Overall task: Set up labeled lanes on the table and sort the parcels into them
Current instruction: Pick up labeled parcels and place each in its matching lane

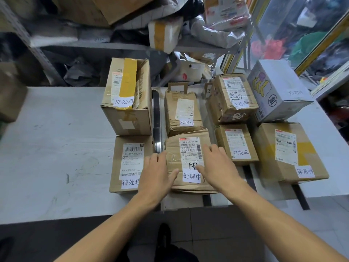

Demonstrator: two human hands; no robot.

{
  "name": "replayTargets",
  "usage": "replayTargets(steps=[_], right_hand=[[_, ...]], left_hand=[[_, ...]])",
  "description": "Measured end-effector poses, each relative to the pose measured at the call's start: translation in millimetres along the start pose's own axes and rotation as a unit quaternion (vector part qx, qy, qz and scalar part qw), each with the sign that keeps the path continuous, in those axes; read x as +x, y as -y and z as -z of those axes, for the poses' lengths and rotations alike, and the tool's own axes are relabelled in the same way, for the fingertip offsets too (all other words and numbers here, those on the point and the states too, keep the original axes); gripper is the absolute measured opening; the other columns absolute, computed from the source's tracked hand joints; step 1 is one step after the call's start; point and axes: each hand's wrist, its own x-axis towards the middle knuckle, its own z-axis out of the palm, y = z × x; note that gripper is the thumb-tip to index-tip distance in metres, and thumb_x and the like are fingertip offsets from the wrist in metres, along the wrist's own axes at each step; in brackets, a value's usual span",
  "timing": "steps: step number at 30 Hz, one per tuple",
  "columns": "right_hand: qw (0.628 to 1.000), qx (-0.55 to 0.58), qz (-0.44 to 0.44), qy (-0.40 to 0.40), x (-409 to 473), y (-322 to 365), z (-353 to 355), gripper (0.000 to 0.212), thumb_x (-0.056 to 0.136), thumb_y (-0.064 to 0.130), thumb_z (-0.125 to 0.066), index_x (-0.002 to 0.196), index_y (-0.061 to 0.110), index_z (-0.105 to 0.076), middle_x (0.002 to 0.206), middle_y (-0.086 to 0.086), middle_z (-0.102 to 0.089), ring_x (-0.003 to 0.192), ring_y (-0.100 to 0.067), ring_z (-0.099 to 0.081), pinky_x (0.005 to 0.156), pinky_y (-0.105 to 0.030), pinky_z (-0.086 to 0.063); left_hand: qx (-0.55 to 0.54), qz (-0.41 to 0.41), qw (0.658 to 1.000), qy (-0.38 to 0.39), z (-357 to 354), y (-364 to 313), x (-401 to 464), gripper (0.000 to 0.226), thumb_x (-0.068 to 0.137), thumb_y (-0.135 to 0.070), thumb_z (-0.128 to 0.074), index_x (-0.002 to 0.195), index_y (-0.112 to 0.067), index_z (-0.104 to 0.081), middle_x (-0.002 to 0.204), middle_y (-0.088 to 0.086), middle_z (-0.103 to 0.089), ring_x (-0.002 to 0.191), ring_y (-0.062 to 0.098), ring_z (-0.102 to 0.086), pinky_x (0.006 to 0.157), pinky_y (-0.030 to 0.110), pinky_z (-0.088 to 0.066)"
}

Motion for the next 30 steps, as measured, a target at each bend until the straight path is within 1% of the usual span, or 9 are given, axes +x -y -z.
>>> replayTargets(steps=[3, 6, 10, 14, 17, 20, 27, 28, 30], right_hand=[[0.998, 0.047, 0.031, -0.037, 8, 21, 16, 0.069, 0.094, 0.043, -0.061, 0.151, 0.019, -0.03, 0.141, -0.005, -0.046, 0.129, -0.025, -0.041, 0.102, -0.035, -0.04], [0.992, 0.076, 0.075, -0.069, 15, 47, 30, 0.076, 0.095, 0.046, -0.059, 0.156, 0.018, -0.023, 0.145, -0.004, -0.044, 0.134, -0.022, -0.038, 0.107, -0.033, -0.036], [0.975, 0.108, 0.141, -0.137, 25, 95, 50, 0.073, 0.094, 0.043, -0.062, 0.154, 0.017, -0.031, 0.137, -0.002, -0.051, 0.127, -0.017, -0.043, 0.101, -0.027, -0.036], [0.951, 0.142, 0.211, -0.174, 39, 166, 67, 0.065, 0.093, 0.039, -0.064, 0.149, 0.018, -0.039, 0.134, -0.002, -0.056, 0.122, -0.017, -0.049, 0.097, -0.025, -0.039], [0.934, 0.185, 0.253, -0.169, 55, 229, 67, 0.065, 0.093, 0.04, -0.065, 0.15, 0.023, -0.038, 0.137, 0.001, -0.057, 0.12, -0.014, -0.053, 0.095, -0.023, -0.038], [0.924, 0.21, 0.282, -0.152, 75, 297, 58, 0.067, 0.094, 0.043, -0.063, 0.151, 0.026, -0.034, 0.136, 0.003, -0.057, 0.114, -0.01, -0.057, 0.092, -0.023, -0.044], [0.924, 0.216, 0.303, -0.091, 139, 453, 30, 0.071, 0.093, 0.05, -0.062, 0.153, 0.027, -0.032, 0.134, 0.005, -0.058, 0.111, -0.01, -0.058, 0.091, -0.029, -0.048], [0.925, 0.219, 0.301, -0.079, 149, 474, 27, 0.072, 0.092, 0.051, -0.061, 0.153, 0.027, -0.032, 0.135, 0.005, -0.058, 0.109, -0.008, -0.058, 0.091, -0.029, -0.049], [0.925, 0.239, 0.292, -0.05, 171, 517, 20, 0.071, 0.091, 0.055, -0.06, 0.152, 0.028, -0.033, 0.131, 0.007, -0.06, 0.096, -0.003, -0.058, 0.086, -0.026, -0.05]], left_hand=[[-0.023, -0.021, 0.999, -0.044, 25, -3, 10, 0.063, 0.089, -0.046, -0.064, 0.142, -0.022, -0.042, 0.126, -0.001, -0.051, 0.118, 0.017, -0.04, 0.094, 0.026, -0.036], [-0.039, -0.048, 0.993, -0.097, 60, -3, 19, 0.058, 0.089, -0.044, -0.066, 0.139, -0.022, -0.047, 0.123, -0.003, -0.054, 0.114, 0.013, -0.044, 0.089, 0.02, -0.032], [-0.053, -0.064, 0.981, -0.176, 115, 12, 24, 0.053, 0.087, -0.038, -0.07, 0.134, -0.021, -0.053, 0.116, -0.002, -0.057, 0.107, 0.014, -0.047, 0.084, 0.022, -0.037], [-0.049, -0.034, 0.97, -0.235, 172, 52, 28, 0.05, 0.088, -0.038, -0.068, 0.133, -0.022, -0.053, 0.118, -0.002, -0.058, 0.107, 0.014, -0.05, 0.084, 0.023, -0.042], [-0.032, 0.011, 0.96, -0.277, 213, 96, 31, 0.049, 0.089, -0.04, -0.069, 0.132, -0.021, -0.055, 0.117, 0.0, -0.061, 0.107, 0.015, -0.054, 0.082, 0.023, -0.042], [-0.023, 0.061, 0.949, -0.308, 252, 150, 31, 0.048, 0.088, -0.041, -0.069, 0.13, -0.021, -0.057, 0.114, 0.002, -0.063, 0.104, 0.018, -0.057, 0.08, 0.025, -0.041], [-0.024, 0.167, 0.926, -0.337, 335, 293, 46, 0.044, 0.089, -0.034, -0.07, 0.128, -0.018, -0.058, 0.117, 0.002, -0.059, 0.111, 0.021, -0.053, 0.087, 0.032, -0.044], [-0.023, 0.175, 0.923, -0.343, 346, 312, 51, 0.044, 0.089, -0.034, -0.07, 0.128, -0.018, -0.058, 0.118, 0.003, -0.059, 0.111, 0.021, -0.053, 0.086, 0.03, -0.043], [-0.029, 0.193, 0.915, -0.353, 368, 350, 62, 0.044, 0.089, -0.035, -0.069, 0.129, -0.019, -0.058, 0.122, 0.003, -0.058, 0.115, 0.021, -0.052, 0.086, 0.027, -0.039]])
